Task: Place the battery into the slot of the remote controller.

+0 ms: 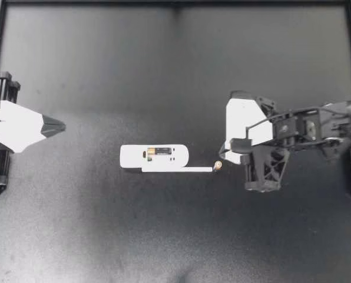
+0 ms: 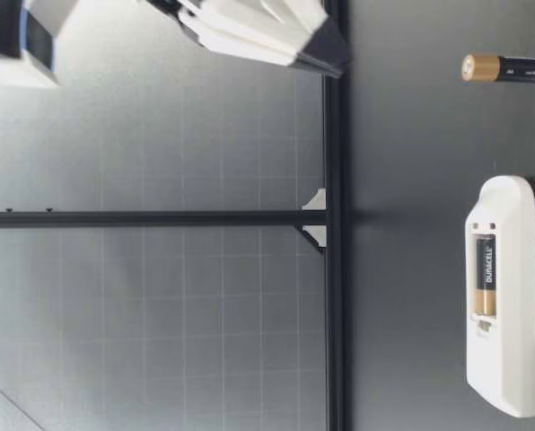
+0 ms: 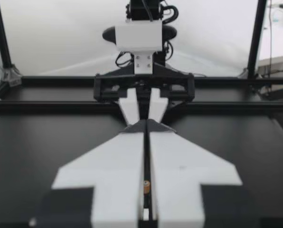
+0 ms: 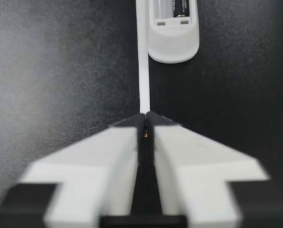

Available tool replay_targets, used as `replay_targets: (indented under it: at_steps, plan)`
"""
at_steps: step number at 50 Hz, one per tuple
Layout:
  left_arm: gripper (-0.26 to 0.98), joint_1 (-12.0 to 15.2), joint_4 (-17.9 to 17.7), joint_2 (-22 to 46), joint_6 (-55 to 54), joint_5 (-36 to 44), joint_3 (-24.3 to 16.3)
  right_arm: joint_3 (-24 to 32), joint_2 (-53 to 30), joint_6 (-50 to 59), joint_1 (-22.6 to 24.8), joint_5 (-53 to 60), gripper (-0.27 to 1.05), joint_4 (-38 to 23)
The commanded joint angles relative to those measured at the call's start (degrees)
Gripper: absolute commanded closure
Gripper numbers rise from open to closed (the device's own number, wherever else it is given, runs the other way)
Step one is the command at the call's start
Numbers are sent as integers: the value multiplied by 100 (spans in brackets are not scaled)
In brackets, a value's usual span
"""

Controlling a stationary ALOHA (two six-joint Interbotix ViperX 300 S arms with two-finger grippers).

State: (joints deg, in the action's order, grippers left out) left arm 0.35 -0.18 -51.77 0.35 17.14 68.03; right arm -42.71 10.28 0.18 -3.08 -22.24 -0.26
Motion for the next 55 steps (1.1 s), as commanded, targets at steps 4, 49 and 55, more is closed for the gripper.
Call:
replay_targets:
  at_steps: [4, 49, 55]
  plan:
    - [87, 18, 0, 35, 9, 53, -44, 229, -281, -9, -35, 0, 36, -18]
    - [87, 18, -9, 44, -18, 53, 35, 527, -1266, -35, -35, -325, 36, -62]
    - [87, 18, 0, 35, -9, 53, 35, 527, -1318, -35, -35, -325, 36, -53]
